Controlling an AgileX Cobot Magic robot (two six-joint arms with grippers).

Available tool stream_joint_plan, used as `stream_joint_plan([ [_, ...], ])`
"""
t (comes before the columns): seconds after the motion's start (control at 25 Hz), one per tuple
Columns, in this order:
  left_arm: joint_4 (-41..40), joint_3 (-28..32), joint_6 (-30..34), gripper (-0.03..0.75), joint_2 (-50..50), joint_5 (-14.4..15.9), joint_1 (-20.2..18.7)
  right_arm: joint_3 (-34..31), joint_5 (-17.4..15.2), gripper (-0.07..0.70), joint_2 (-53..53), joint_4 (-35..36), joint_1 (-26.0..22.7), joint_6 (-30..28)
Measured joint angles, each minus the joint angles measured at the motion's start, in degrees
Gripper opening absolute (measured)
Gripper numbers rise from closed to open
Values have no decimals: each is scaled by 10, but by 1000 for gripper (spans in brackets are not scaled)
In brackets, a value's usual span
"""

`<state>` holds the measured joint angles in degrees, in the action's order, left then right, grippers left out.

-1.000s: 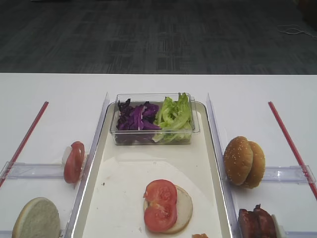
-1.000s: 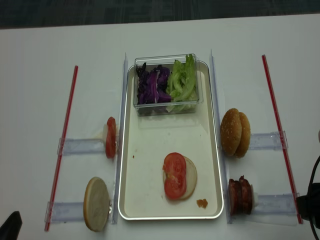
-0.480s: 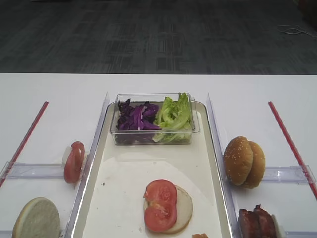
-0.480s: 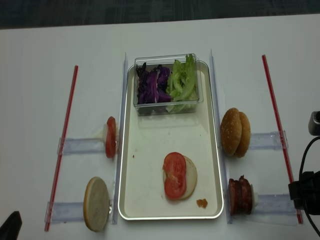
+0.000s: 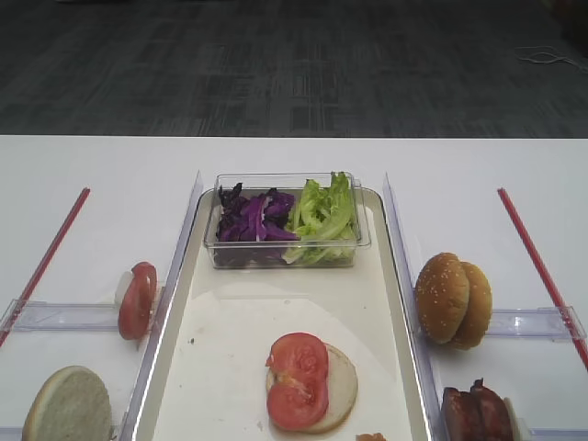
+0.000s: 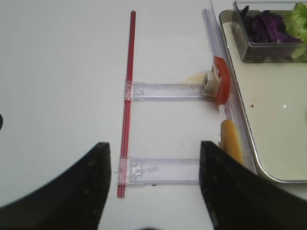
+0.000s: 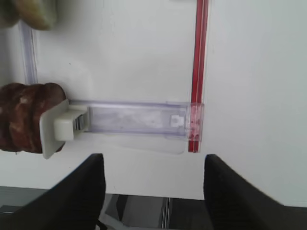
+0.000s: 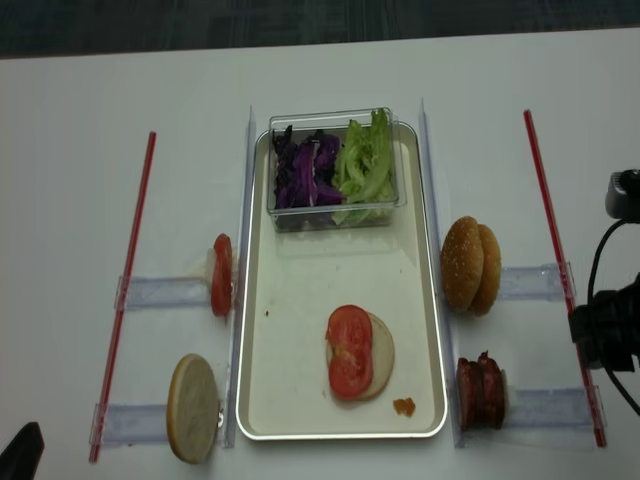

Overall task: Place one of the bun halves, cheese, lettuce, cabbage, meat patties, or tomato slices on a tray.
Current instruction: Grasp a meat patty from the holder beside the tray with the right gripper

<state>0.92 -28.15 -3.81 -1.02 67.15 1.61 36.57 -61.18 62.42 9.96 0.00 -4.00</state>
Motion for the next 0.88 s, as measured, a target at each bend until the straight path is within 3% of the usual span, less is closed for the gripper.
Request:
stream_joint_plan([
  [0.52,0,0,0,420,0,0,0,27,-5,454,71,18,5,-3],
  [0.88,0,0,0,420,0,0,0,30,11,422,73,22,99,44],
])
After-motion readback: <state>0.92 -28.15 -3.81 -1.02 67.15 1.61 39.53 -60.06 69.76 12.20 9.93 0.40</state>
